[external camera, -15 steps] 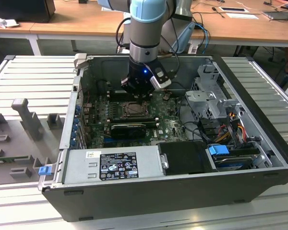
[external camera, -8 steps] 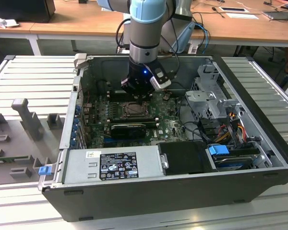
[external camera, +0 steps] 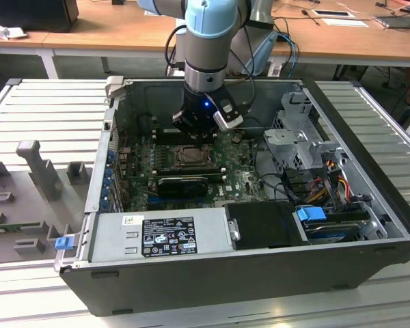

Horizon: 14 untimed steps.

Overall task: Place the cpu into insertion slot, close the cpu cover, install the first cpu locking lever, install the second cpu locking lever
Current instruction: 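Install the first cpu locking lever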

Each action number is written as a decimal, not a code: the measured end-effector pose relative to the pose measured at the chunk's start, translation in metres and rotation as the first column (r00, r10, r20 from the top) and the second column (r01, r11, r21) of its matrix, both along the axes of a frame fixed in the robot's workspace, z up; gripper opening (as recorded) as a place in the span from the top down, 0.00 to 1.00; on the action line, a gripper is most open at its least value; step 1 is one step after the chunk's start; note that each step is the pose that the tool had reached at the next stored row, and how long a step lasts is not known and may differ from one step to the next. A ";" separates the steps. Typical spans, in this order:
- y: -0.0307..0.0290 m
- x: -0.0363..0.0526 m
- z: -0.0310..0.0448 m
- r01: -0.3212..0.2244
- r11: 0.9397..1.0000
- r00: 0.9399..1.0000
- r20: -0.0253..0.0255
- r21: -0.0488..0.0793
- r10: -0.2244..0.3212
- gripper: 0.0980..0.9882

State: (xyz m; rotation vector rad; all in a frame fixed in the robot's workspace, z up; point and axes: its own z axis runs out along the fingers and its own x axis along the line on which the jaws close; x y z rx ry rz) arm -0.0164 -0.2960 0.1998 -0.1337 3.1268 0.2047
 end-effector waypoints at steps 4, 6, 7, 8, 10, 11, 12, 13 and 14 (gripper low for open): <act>0.0000 0.0000 0.0080 0.000 1.000 1.000 0.000 0.001 0.000 0.99; -0.0001 0.0000 0.0153 0.000 1.000 1.000 0.000 0.001 0.000 0.99; -0.0001 0.0000 0.0181 0.000 1.000 1.000 0.000 0.001 0.000 0.99; -0.0001 0.0000 0.0203 0.000 1.000 1.000 0.000 0.001 0.000 0.99; -0.0016 0.0000 0.0203 0.000 1.000 1.000 0.000 0.001 0.000 0.99; -0.0025 0.0000 0.0203 0.000 1.000 1.000 0.000 0.001 0.000 0.99; -0.0034 0.0000 0.0203 0.000 1.000 1.000 0.000 0.001 0.000 0.99; -0.0043 0.0000 0.0203 0.000 1.000 1.000 0.000 0.001 0.000 0.99; -0.0049 0.0000 0.0203 0.000 1.000 1.000 0.000 0.001 0.000 0.99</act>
